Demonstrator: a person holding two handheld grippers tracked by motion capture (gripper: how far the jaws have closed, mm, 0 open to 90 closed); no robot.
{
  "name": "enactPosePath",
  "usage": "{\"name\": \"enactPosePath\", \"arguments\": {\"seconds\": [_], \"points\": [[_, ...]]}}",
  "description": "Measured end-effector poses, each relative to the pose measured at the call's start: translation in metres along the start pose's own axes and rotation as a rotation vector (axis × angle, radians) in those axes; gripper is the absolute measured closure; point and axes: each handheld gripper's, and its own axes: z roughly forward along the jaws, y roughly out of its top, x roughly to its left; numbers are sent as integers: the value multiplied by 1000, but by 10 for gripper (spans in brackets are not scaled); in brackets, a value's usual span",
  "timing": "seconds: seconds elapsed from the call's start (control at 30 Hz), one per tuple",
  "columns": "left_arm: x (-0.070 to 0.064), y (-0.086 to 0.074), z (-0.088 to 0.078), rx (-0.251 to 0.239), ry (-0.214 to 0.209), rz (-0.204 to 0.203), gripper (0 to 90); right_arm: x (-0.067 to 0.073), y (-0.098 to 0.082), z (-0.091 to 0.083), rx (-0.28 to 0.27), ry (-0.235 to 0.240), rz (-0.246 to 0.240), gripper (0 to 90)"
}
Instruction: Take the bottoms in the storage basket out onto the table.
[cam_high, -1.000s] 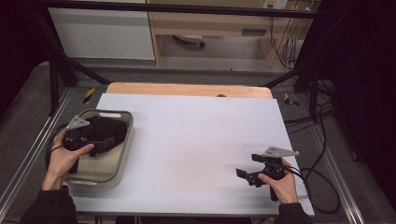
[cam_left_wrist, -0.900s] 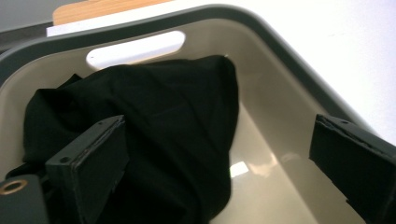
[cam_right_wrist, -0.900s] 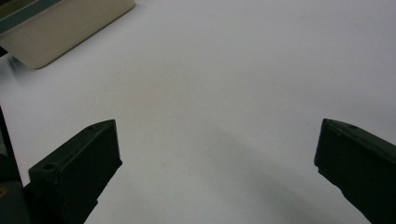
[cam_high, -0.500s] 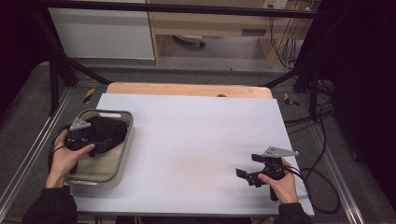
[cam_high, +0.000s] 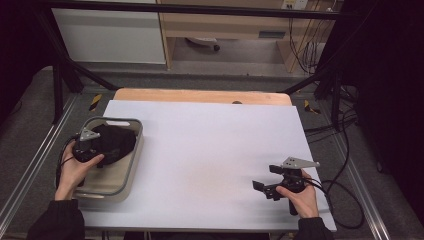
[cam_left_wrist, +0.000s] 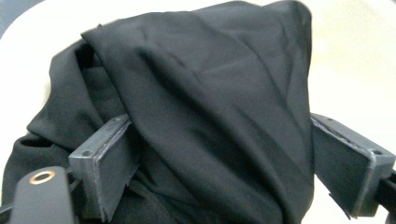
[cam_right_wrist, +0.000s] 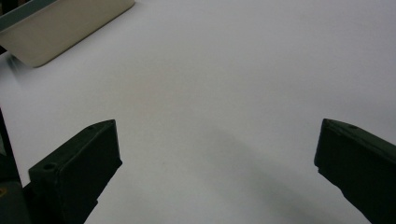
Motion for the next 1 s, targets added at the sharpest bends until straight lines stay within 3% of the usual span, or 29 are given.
{"name": "enactPosePath", "arguments": {"seconds": [0.53,0.7,1.0], "points": [[-2,-2,7,55,53,14,292,0,0,0,2,-1,-1,8],[-3,-2,6,69,65,7,382,0,0,0,1,-1,-3,9],[-2,-3,3,63,10,-25,593,0,0,0,3,-1,1,9]]}}
